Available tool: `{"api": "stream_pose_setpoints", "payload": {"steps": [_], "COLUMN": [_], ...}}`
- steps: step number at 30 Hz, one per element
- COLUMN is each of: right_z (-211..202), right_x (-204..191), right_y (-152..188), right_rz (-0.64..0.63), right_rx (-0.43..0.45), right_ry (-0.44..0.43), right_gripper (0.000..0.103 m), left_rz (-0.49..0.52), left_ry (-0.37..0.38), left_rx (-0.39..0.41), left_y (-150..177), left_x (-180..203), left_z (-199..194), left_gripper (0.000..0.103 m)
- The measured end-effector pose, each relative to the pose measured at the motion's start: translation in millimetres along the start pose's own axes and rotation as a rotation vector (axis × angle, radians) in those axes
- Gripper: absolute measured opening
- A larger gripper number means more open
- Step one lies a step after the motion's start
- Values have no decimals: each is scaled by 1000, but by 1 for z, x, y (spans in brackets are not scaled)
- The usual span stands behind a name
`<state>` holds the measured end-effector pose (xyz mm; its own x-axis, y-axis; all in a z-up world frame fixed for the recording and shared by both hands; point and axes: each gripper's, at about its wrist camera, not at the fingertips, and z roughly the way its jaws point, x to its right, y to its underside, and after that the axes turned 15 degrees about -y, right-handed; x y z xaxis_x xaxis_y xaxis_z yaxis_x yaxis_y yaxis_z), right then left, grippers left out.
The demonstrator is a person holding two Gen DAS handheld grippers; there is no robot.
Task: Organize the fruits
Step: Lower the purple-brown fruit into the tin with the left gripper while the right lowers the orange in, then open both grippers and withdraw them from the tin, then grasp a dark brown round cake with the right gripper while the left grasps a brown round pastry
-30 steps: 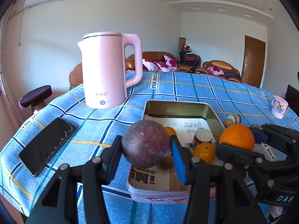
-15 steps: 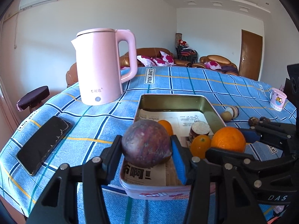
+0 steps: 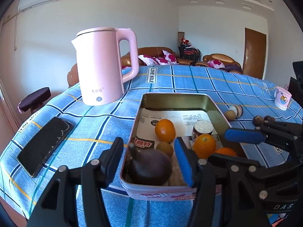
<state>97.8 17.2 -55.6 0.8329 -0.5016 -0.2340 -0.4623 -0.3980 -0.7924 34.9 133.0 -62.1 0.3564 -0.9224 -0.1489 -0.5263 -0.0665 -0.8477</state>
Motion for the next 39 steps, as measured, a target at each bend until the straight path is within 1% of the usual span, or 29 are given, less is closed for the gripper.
{"api": "stream_pose_setpoints", "payload": {"steps": [2,3,8,10,12,16,19,22,25,29,34,36,39], "right_z": [0,-1,-7,-12,-16,-29,-44,-67,-92,-122,-146,-151,-155], "right_x": [-1,-1,2,4,7,19,30,44,69,104,135,147,165], "right_y": [0,0,1,2,2,3,5,12,24,38,49,53,58], "right_rz": [1,2,17,25,34,60,72,81,125,208,279,309,363], "right_rx": [3,5,31,45,52,72,90,104,112,126,129,124,116], "right_ry": [-9,-1,7,15,31,63,95,155,225,313,403,421,428], "right_gripper": [54,56,58,59,62,63,63,63,63,63,63,63,63], "left_rz": [-10,-14,-47,-65,-76,-71,-56,-25,4,37,90,111,142], "left_ry": [-3,-4,-11,-9,-3,10,34,64,92,152,215,233,228], "left_rx": [8,12,42,56,65,84,98,116,123,107,98,96,90], "left_y": [-1,-2,-6,-9,-13,-21,-29,-36,-42,-49,-56,-60,-64], "left_x": [-2,-4,-8,-10,-9,2,17,37,60,90,131,146,166], "left_z": [-2,-3,-11,-14,-17,-24,-31,-37,-40,-41,-45,-43,-36], "left_gripper": [69,71,90,92,92,92,92,92,92,92,92,92,92]}}
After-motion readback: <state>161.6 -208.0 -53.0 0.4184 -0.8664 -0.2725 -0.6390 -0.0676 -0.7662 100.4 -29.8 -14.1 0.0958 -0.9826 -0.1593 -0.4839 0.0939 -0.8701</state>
